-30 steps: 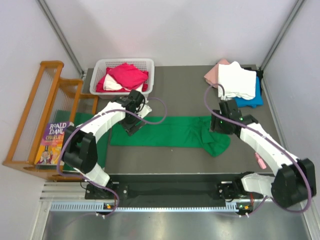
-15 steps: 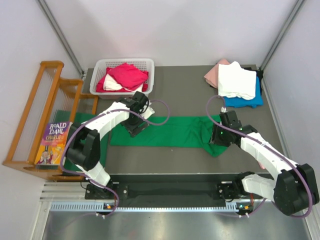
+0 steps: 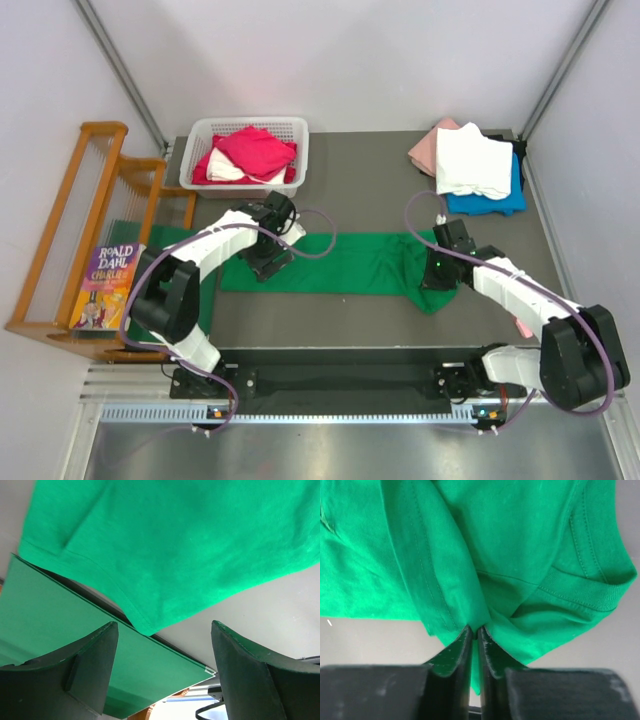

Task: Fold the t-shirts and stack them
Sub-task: Fold the tshirt

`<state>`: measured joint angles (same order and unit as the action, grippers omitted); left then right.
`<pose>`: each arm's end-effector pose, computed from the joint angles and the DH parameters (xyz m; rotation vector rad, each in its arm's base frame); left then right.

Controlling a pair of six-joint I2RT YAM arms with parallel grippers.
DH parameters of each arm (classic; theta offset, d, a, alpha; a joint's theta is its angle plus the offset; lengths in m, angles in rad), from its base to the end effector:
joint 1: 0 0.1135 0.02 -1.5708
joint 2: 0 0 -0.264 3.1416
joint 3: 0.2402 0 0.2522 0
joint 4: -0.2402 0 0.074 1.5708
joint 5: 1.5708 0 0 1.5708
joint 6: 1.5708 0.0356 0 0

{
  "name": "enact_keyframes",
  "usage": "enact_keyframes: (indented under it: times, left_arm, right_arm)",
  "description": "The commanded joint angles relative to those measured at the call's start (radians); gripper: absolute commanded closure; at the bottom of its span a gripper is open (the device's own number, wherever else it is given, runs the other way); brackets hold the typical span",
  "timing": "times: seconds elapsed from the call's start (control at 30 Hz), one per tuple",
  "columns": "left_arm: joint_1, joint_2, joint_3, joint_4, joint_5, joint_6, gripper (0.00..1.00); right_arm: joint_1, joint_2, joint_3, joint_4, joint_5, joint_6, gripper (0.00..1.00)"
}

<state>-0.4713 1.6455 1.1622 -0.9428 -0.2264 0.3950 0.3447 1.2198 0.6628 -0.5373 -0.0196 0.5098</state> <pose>0.2711 -0.1292 0.2085 1.2248 2.7069 0.3293 0.2060 0.0747 0.1855 0.2163 2.6919 0.2959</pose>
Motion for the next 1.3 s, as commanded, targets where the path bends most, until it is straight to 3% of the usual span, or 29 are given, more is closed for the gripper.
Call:
enact_keyframes:
  times: [0.0,0.03,0.5,0.97,1.27]
  left_arm:
    - [-0.003,-0.049,-0.029,0.035,-0.021,0.004,0.20]
    - [-0.003,-0.050,-0.033,0.036,-0.021,0.004,0.20]
    - [-0.003,-0.069,-0.041,0.026,-0.025,0.004,0.20]
    - [-0.003,-0.095,-0.105,0.045,-0.057,0.025,0.20]
    - [-0.003,-0.088,-0.098,0.041,-0.050,0.028,0.20]
  right_arm:
    - [0.005,0.004,0.058,0.042,0.006,-0.013,0.96]
    - [0.005,0.004,0.061,0.040,0.007,-0.016,1.00]
    - [-0.018,0.124,0.259,-0.015,0.135,-0.088,1.00]
    - [-0.170,0.257,0.357,-0.003,0.237,-0.116,1.00]
    - [-0.211,0.316,0.426,0.011,0.188,-0.126,1.00]
